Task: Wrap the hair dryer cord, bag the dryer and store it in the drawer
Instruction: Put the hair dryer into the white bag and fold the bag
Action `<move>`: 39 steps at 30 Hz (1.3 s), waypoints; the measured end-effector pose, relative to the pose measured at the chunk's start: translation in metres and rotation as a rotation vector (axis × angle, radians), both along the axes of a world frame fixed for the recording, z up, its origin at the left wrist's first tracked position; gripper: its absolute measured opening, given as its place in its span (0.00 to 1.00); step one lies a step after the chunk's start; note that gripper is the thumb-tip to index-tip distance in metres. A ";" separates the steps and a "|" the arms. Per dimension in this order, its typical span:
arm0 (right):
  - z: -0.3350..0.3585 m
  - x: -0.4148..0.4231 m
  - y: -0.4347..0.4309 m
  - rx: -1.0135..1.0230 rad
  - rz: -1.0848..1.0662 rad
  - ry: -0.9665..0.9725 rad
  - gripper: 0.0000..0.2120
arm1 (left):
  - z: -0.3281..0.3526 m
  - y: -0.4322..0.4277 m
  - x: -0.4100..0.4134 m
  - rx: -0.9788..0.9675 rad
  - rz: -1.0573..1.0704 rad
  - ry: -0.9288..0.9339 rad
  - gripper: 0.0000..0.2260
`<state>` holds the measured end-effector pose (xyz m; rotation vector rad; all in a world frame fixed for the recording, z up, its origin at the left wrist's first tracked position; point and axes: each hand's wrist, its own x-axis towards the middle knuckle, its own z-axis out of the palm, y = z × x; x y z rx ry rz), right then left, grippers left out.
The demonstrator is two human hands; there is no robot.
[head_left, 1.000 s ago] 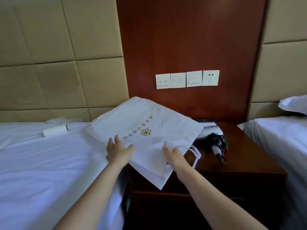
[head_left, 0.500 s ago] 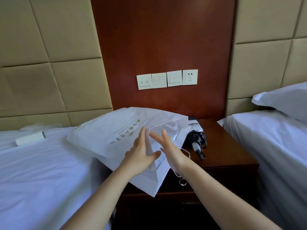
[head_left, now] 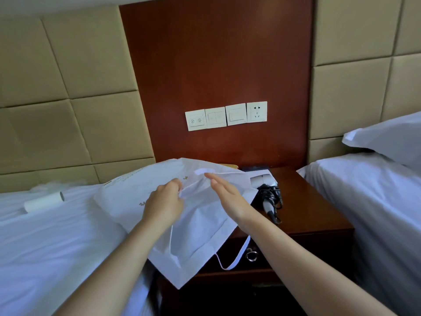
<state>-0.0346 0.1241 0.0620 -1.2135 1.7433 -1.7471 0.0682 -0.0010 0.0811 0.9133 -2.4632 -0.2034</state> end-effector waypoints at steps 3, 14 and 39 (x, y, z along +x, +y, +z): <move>0.009 0.004 -0.004 0.007 0.035 0.043 0.19 | 0.007 0.001 0.003 0.013 -0.016 0.016 0.05; 0.025 0.003 -0.021 0.075 0.050 0.218 0.18 | 0.014 -0.022 0.018 0.363 -0.331 0.096 0.22; -0.050 -0.144 0.035 0.606 -0.616 0.028 0.41 | 0.001 -0.031 -0.015 0.283 -0.094 0.544 0.21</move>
